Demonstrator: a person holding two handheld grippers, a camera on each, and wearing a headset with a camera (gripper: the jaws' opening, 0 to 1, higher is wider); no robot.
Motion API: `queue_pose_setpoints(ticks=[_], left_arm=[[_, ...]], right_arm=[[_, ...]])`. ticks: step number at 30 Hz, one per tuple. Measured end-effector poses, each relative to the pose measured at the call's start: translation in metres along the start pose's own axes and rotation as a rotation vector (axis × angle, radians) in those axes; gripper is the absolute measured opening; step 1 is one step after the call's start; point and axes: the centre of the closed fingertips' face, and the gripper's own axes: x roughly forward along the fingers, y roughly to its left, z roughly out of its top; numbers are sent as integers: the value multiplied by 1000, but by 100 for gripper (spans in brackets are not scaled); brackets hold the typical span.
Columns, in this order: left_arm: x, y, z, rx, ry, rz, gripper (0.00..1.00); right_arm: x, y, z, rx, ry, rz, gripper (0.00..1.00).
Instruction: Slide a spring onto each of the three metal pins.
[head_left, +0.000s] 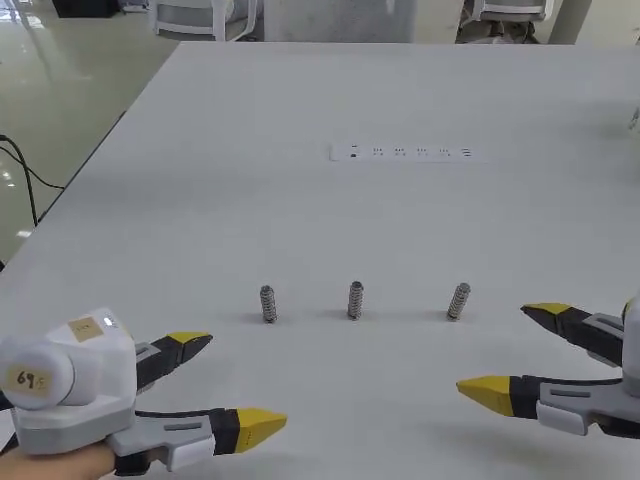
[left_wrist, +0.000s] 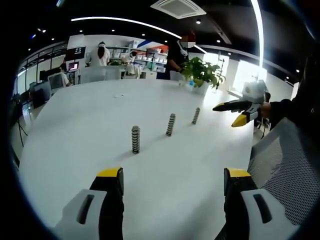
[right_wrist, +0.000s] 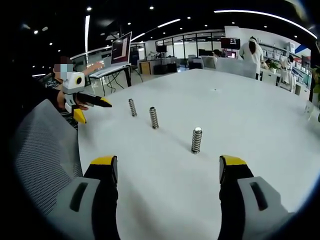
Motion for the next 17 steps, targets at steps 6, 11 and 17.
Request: queue_pose_setpoints(ticks=[6, 11, 17], left_arm=[[0, 0, 0, 0, 1, 2, 81], [0, 0, 0, 0, 2, 2, 80], [0, 0, -1, 1, 6, -1, 80]], right_arm=[[1, 1, -2, -2, 9, 1, 85], [2, 2, -2, -4, 15, 1, 85], [2, 4, -3, -1, 20, 1, 85]])
